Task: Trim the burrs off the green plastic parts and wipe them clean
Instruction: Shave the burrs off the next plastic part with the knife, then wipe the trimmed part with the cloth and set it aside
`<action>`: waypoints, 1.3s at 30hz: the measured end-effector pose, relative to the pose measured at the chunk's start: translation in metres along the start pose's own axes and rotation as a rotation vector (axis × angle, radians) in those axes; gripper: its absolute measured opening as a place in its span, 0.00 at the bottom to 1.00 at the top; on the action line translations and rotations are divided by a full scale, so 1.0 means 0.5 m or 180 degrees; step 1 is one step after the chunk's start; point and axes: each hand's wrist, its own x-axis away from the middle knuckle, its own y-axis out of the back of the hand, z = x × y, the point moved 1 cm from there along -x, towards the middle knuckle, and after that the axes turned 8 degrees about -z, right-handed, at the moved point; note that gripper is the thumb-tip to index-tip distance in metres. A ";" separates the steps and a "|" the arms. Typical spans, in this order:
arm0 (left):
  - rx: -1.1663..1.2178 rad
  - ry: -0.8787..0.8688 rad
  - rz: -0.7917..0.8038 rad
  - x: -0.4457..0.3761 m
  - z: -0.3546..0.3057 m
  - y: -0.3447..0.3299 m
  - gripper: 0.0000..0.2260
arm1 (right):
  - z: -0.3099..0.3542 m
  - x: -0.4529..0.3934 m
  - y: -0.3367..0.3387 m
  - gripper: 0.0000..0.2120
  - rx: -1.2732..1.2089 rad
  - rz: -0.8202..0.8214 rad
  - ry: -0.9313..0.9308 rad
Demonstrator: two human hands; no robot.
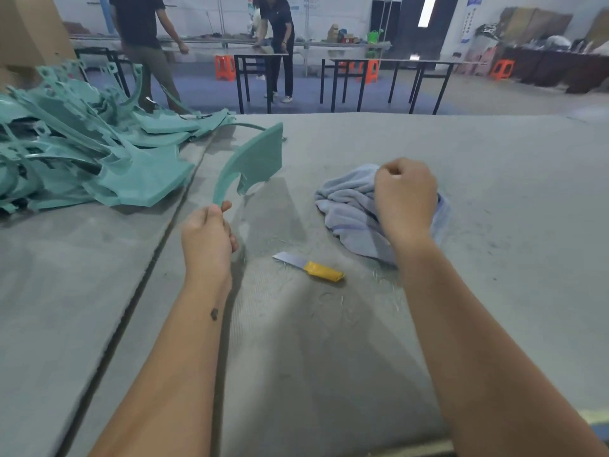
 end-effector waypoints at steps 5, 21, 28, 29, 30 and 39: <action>-0.0076 -0.0090 0.0103 0.001 0.008 -0.005 0.13 | -0.008 -0.036 -0.040 0.20 0.0037 0.1069 0.0761; -0.0313 -0.0307 0.0127 -0.006 0.022 -0.014 0.13 | -0.041 -0.034 -0.032 0.18 -0.0208 0.0821 0.0263; -0.0233 -0.0301 0.0267 0.019 0.008 -0.012 0.12 | -0.017 0.031 -0.004 0.12 -0.1262 0.0434 0.0104; -0.0249 -0.0267 0.0301 0.020 0.007 -0.009 0.11 | -0.020 0.046 -0.007 0.12 -0.1275 0.0614 0.0024; -0.0256 -0.0220 0.0321 0.022 0.006 -0.005 0.11 | -0.023 0.056 -0.013 0.09 -0.1302 0.0832 -0.0038; -0.0125 -0.0253 0.0342 0.038 -0.001 0.004 0.09 | -0.024 0.074 -0.021 0.08 -0.0251 0.1629 0.1066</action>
